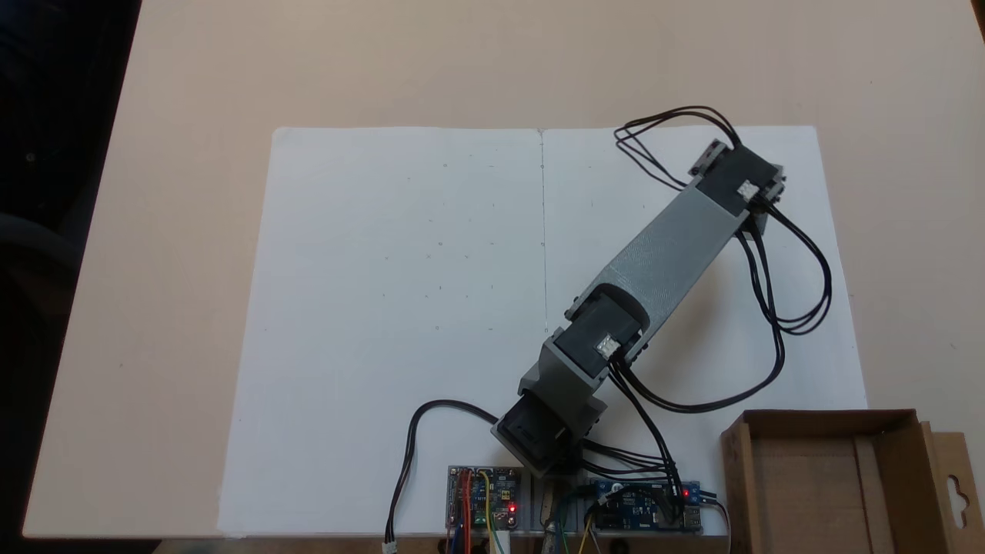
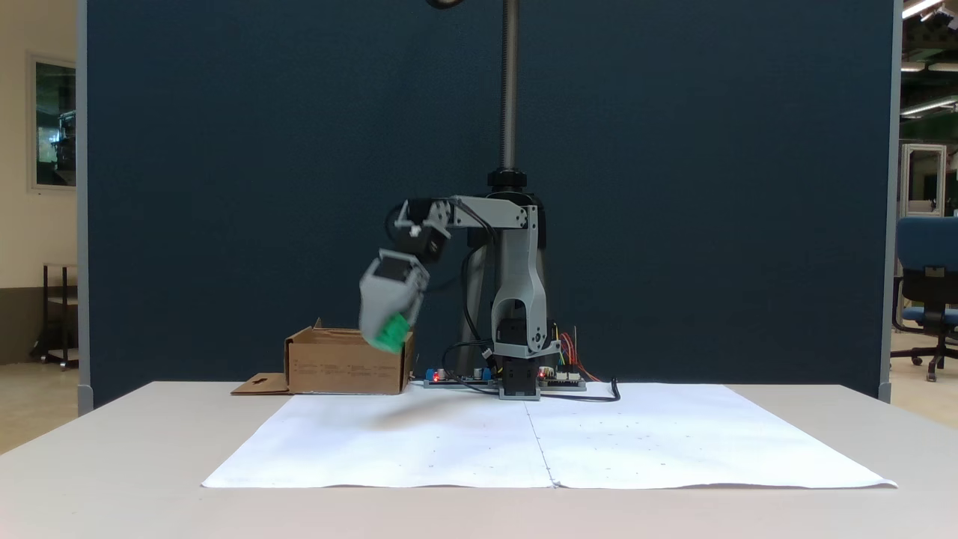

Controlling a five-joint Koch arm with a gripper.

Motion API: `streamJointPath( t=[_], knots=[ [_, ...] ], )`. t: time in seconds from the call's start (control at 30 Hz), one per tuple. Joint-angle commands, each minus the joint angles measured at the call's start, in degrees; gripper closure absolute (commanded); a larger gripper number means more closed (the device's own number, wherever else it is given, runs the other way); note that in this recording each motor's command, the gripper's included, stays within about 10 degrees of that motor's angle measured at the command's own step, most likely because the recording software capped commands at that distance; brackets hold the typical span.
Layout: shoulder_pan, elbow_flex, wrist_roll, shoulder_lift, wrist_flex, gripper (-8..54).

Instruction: Grasp a green dice and put it in the bin.

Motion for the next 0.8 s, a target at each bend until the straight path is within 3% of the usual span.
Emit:
streamJointPath(
  t=[0.0,0.5,0.77],
  knots=[
    [4.7,-5.0,3.6,3.8,3.8,33.1],
    [38.3,-10.0,8.0,11.6,14.3,33.1],
    [52.3,-10.0,6.2,9.5,14.9,33.1]
  ],
)
